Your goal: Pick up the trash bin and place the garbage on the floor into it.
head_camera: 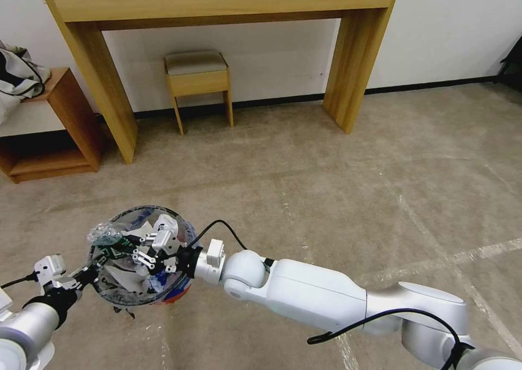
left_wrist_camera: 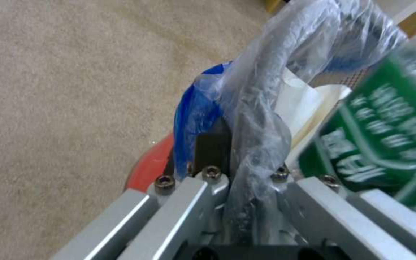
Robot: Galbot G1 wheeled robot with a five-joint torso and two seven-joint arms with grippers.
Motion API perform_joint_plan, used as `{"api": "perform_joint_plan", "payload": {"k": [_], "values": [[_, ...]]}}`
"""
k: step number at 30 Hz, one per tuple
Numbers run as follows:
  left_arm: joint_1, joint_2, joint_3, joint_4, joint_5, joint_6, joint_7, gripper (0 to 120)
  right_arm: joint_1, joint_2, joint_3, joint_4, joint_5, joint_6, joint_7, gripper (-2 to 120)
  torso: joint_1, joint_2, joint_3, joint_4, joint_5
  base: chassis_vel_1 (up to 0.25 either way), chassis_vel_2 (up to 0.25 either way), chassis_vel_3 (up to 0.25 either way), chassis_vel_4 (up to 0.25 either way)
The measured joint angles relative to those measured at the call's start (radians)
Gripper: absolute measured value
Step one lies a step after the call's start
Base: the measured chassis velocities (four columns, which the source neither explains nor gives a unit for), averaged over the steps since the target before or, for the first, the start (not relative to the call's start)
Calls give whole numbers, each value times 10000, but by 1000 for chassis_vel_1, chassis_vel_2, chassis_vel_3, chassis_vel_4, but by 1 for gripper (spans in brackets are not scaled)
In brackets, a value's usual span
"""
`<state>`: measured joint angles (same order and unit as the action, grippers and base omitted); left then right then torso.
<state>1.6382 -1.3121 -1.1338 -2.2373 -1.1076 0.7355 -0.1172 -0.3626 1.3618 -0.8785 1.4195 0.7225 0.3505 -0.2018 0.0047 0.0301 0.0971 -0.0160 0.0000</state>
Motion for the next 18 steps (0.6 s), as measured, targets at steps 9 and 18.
{"api": "perform_joint_plan", "payload": {"k": [9, 18], "values": [[37, 12, -15, 13, 17, 2, 12, 1, -162, 105, 10, -439, -175, 249, -237, 11, 0, 0, 0, 0, 0, 0, 0, 0, 0], [-32, 38, -17, 132, 18, 2, 26, 1, -191, 89, 5, -626, -226, 378, -314, 11, 0, 0, 0, 0, 0, 0, 0, 0, 0]]}}
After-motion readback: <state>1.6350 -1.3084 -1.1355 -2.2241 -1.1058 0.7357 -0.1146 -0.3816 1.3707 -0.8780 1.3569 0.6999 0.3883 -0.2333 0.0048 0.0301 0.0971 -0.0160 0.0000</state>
